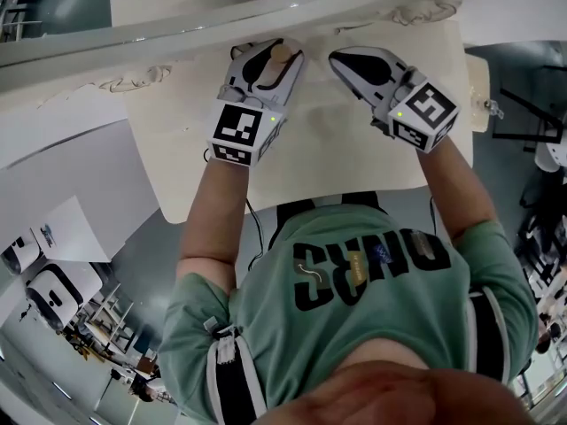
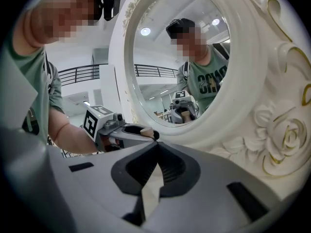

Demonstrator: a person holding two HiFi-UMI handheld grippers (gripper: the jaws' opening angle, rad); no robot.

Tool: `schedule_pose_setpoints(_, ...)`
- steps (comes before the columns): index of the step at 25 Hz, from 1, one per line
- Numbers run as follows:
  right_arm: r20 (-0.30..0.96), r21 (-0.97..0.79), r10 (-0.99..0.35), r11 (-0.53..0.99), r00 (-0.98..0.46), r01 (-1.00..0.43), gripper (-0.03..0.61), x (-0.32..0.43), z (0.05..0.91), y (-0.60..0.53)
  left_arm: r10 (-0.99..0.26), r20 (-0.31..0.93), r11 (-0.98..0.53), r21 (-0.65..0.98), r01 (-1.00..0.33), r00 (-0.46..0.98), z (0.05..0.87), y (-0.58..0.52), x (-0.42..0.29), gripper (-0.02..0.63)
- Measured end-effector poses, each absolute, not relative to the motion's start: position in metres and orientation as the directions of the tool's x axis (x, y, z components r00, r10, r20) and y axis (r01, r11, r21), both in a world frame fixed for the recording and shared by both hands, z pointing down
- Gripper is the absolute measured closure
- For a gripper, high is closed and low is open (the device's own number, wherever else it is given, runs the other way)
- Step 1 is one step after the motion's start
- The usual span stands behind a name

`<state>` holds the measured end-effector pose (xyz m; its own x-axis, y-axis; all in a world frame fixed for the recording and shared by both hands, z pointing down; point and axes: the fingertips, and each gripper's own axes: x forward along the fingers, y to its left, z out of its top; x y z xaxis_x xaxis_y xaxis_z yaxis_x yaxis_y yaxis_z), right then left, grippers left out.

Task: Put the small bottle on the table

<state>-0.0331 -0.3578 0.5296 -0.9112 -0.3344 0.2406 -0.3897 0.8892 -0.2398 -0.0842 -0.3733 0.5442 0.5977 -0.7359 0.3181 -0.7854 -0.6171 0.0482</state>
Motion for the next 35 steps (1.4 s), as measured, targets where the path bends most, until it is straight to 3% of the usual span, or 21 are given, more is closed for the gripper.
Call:
schedule_pose_setpoints(13, 0.251, -0.263, -0.329, 0.882, -0.910, -0.391, 0.584, -0.029, 0.546, -0.356, -0.732, 0.318, -0.633, 0.009, -0.774, 0.602, 0.564, -0.382, -0.078, 0.472)
schedule_pose_setpoints(24, 0.256, -0.286, -0.325, 0.874, -0.910, -0.393, 0.584, -0.029, 0.545, -0.352, -0.719, 0.282, -0.645, 0.071, -0.761, 0.636, 0.565, -0.381, -0.073, 0.468)
schedule_pose_setpoints(29, 0.252, -0.276, -0.331, 0.876, -0.909, -0.395, 0.584, -0.026, 0.530, -0.349, -0.721, 0.317, -0.622, 0.094, -0.777, 0.616, 0.565, -0.380, -0.074, 0.375)
schedule_pose_setpoints(35, 0.247, -0.255, -0.341, 0.880, -0.907, -0.400, 0.584, -0.023, 0.499, -0.346, -0.773, 0.294, -0.555, 0.114, -0.824, 0.562, 0.535, -0.363, -0.099, 0.370)
